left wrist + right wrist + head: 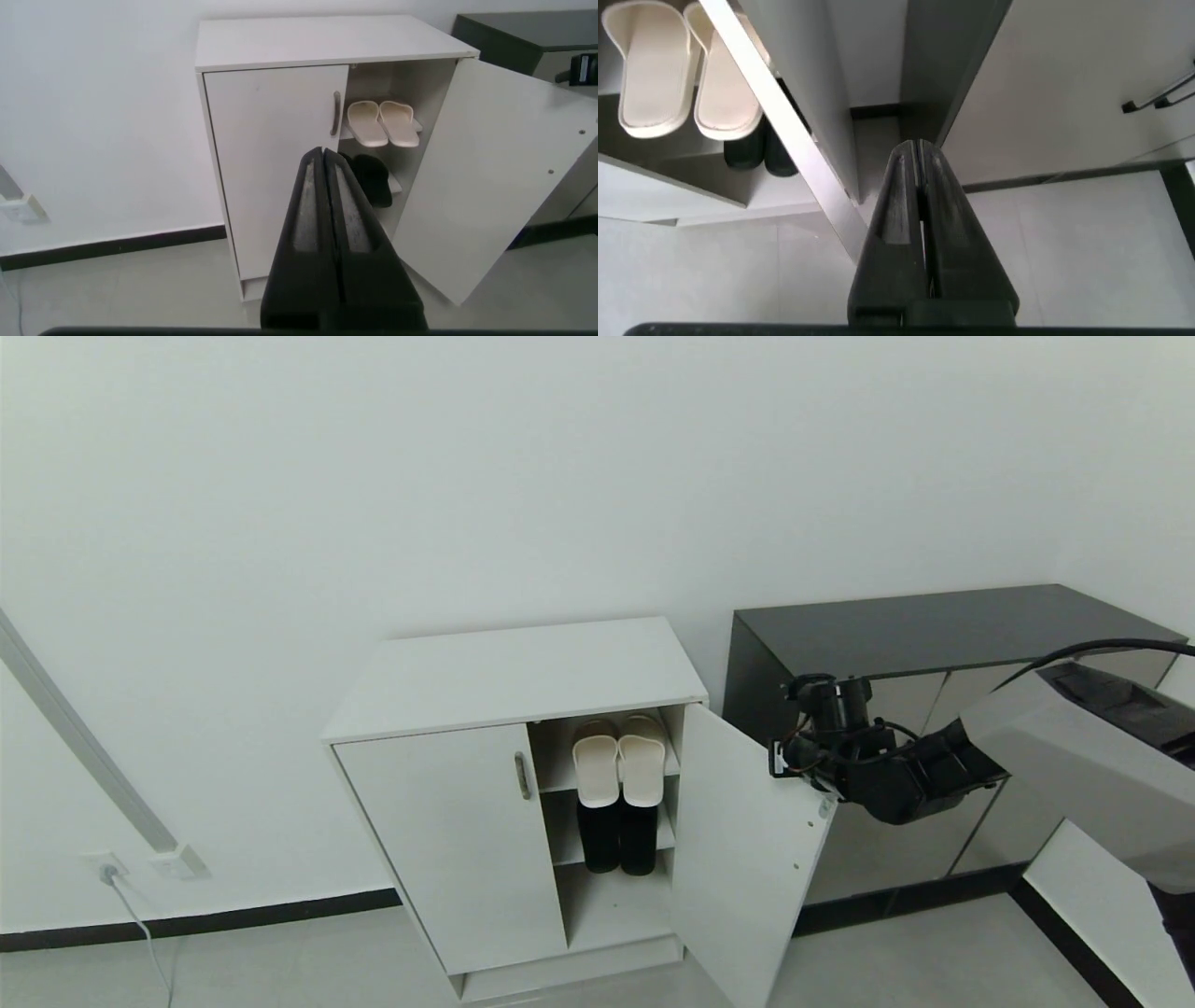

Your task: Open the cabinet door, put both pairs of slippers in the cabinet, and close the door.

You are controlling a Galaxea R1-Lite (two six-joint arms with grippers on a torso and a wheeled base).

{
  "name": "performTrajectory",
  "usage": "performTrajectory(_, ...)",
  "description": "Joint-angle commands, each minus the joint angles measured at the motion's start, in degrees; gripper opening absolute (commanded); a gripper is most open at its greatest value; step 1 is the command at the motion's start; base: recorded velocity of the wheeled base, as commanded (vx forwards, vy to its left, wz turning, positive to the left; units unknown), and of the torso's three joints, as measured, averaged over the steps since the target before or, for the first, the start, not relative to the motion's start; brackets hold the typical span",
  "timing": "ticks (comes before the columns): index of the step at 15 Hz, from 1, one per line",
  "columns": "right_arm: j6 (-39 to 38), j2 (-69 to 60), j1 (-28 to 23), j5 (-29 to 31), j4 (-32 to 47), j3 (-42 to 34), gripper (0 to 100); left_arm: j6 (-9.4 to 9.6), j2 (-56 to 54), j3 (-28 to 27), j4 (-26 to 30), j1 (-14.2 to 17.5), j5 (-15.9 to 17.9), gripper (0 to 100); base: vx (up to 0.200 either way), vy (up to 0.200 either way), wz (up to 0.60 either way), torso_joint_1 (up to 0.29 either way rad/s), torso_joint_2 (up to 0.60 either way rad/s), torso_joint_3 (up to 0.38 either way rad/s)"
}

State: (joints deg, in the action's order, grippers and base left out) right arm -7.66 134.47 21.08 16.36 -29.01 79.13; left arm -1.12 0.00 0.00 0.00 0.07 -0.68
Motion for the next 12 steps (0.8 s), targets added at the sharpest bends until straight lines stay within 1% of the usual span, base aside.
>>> performTrajectory(1, -0.08, -0.70, 0.72, -0.01, -0.08, -1.17, 0, -0.02, 0.00, 0.00, 0.00, 0.01, -0.02, 0, 0.000, 0.000, 0.00, 0.000, 0.00, 0.000)
performTrajectory(4, -0.25, -2.37, 2.13, 0.16, -0.08, -3.19, 0, -0.02, 0.00, 0.00, 0.00, 0.01, -0.02, 0, 0.000, 0.000, 0.00, 0.000, 0.00, 0.000)
performTrajectory(6, -0.25, -4.40, 3.97, 0.08, -0.17, -5.13, 0, -0.02, 0.00, 0.00, 0.00, 0.01, -0.02, 0, 0.000, 0.000, 0.00, 0.000, 0.00, 0.000)
performTrajectory(10, -0.43, -7.38, 9.07, 0.08, -0.69, -9.08, 0, -0.11, 0.00, 0.00, 0.00, 0.01, -0.20, 0, 0.000, 0.000, 0.00, 0.000, 0.00, 0.000)
performTrajectory(12, -2.19, -9.14, 11.97, 0.08, -0.69, -10.22, 0, -0.11, 0.00, 0.00, 0.00, 0.01, -0.20, 0, 0.000, 0.000, 0.00, 0.000, 0.00, 0.000)
